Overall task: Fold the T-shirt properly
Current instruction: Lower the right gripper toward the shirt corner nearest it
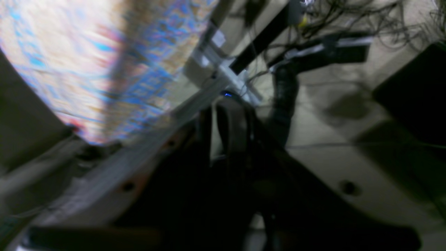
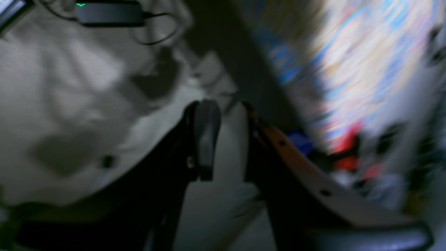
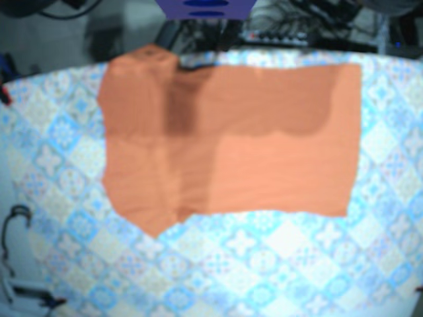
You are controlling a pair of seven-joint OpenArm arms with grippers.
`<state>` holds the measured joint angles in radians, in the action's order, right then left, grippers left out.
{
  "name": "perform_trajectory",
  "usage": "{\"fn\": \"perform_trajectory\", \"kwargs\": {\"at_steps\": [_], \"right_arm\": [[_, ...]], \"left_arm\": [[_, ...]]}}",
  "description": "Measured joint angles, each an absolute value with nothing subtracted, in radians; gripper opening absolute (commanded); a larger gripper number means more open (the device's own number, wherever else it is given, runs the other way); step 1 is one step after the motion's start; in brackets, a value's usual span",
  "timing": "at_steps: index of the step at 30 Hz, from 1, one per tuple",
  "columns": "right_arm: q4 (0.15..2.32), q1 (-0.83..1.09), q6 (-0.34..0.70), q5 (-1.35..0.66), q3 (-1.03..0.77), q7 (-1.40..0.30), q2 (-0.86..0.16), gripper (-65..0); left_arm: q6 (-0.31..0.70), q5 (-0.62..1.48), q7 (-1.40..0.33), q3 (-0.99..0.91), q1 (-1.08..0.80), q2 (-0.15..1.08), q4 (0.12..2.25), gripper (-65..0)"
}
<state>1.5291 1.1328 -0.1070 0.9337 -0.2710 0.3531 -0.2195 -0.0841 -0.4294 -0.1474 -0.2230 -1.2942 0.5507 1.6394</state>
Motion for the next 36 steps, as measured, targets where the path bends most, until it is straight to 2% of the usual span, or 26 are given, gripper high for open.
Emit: {"fn": "perform_trajectory", "kwargs": {"at_steps": [6,11,15,18,20,25,31,36], "right_arm": [[1.674,1.104,-0.106,1.144,-0.279,0.355,-0.226,-52.6],[1.737,1.053,-0.11,1.298,-0.262,0.357,-0.223,-52.6],[1.737,1.005,-0.102,1.338,-0.198,0.368,-0.238,-52.6],[1.741,0.965,-0.107,1.338,-0.15,0.357,-0.273,-52.6],[1.741,0.942,-0.106,1.339,-0.129,0.354,-0.287,-52.6],[1.735,0.887,-0.105,1.484,-0.065,0.356,-0.3,-52.6],[1.716,0.878,-0.102,1.493,0.003,0.356,-0.304,-52.0],[1.67,0.867,-0.109,1.492,0.012,0.356,-0.303,-43.9]], "left_arm": [[-0.092,-0.576,-0.282,-0.271,-1.288,0.657,1.847,-56.6],[-0.081,-0.655,-0.329,-0.267,-1.297,0.716,1.863,-56.6],[-0.075,-0.667,-0.326,-0.267,-1.294,0.75,1.867,-56.6],[-0.007,-0.667,-0.327,-0.267,-1.291,0.746,1.866,-56.5],[0.002,-0.667,-0.328,-0.265,-1.28,0.743,1.866,-56.4],[0.041,-0.669,-0.326,-0.265,-1.244,0.749,1.866,-47.2],[0.059,-0.66,-0.326,-0.263,-1.226,0.743,1.866,-37.8],[0.061,-0.663,-0.329,-0.224,-1.224,0.742,1.866,-36.2]]}}
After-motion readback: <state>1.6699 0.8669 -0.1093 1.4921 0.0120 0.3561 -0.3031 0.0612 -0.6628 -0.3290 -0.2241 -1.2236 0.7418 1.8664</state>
